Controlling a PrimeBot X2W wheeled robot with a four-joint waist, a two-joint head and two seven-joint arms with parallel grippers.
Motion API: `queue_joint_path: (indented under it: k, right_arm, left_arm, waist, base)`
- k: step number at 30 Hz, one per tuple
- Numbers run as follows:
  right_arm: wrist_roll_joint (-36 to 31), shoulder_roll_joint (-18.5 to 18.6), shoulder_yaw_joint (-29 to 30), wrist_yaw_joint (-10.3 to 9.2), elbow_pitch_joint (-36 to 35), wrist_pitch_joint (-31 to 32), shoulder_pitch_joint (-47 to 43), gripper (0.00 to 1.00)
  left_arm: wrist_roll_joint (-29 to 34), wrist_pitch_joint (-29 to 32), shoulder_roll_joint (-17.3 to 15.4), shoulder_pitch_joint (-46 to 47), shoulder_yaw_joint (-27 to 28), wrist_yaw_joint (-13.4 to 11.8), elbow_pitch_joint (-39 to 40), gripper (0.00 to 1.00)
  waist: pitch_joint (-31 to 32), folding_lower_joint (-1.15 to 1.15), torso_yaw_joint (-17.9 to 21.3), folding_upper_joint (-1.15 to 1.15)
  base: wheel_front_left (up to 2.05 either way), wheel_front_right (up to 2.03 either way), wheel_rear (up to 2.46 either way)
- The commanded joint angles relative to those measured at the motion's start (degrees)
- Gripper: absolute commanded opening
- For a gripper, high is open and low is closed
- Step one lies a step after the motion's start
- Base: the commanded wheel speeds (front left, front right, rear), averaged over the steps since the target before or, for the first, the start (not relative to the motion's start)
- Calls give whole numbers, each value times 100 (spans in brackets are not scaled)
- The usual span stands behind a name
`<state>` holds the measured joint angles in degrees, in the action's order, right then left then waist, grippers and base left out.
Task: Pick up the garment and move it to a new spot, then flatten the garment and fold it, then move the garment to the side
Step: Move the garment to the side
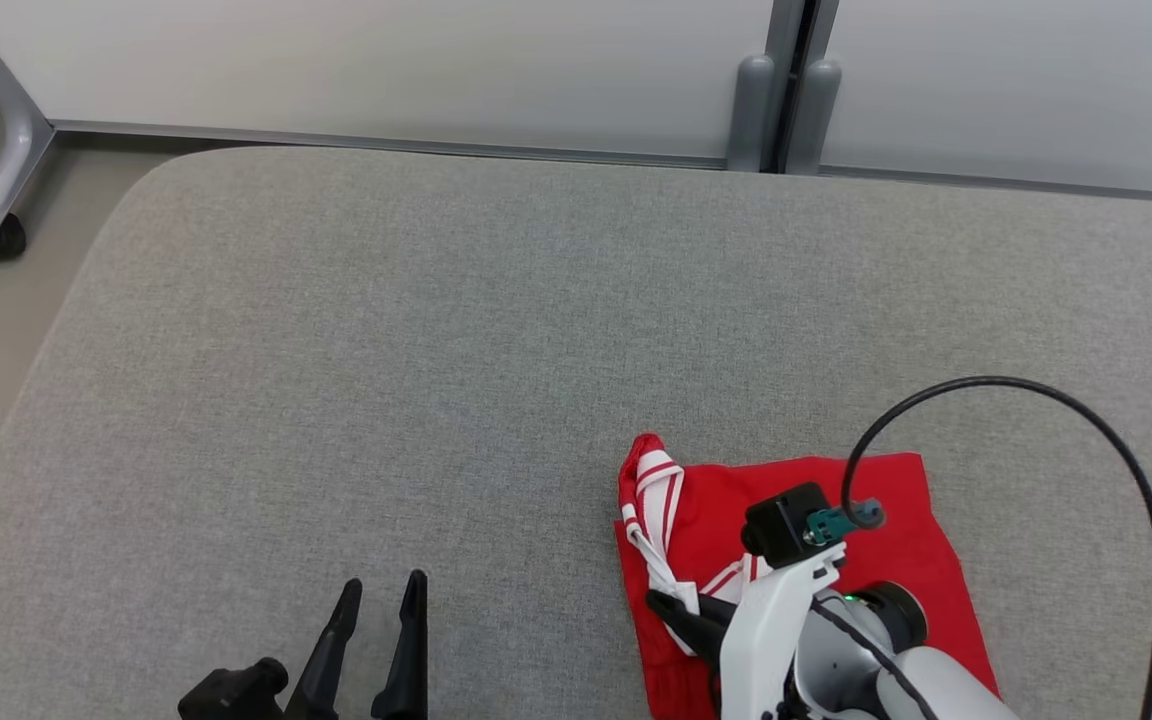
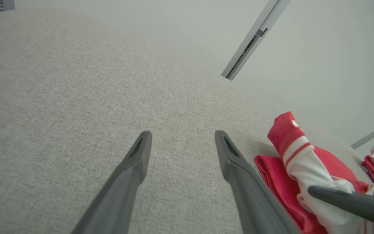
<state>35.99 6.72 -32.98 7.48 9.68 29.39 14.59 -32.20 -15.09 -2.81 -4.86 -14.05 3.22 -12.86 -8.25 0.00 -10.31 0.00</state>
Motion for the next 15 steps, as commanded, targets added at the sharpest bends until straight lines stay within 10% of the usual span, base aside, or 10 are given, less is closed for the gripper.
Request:
queue_joint_path:
  k: [1, 2, 3, 15]
  right_arm:
    - [-81, -18, -24, 2, 93, -165, 29, 4]
    - [-135, -59, -30, 2, 152, -292, 60, 37]
    - [-158, -96, -26, 2, 196, -403, 73, 100]
    - [-218, 451, 478, 1, -747, -1957, -617, 100]
  left_arm:
    - [41, -6, -19, -63, 20, 9, -7, 100]
    - [47, -6, -18, -67, 23, -1, 3, 100]
    - [71, -6, -19, -77, 25, -3, 11, 100]
    - [336, -6, -21, -584, 504, -62, 75, 100]
  waist:
    - [49, 0, 22, 0]
    - [65, 0, 42, 0]
    - [92, 0, 62, 0]
    - [808, 0, 711, 0]
  base:
    - [0, 0, 0]
    - [0, 0, 0]
    - [0, 0, 0]
    - [0, 0, 0]
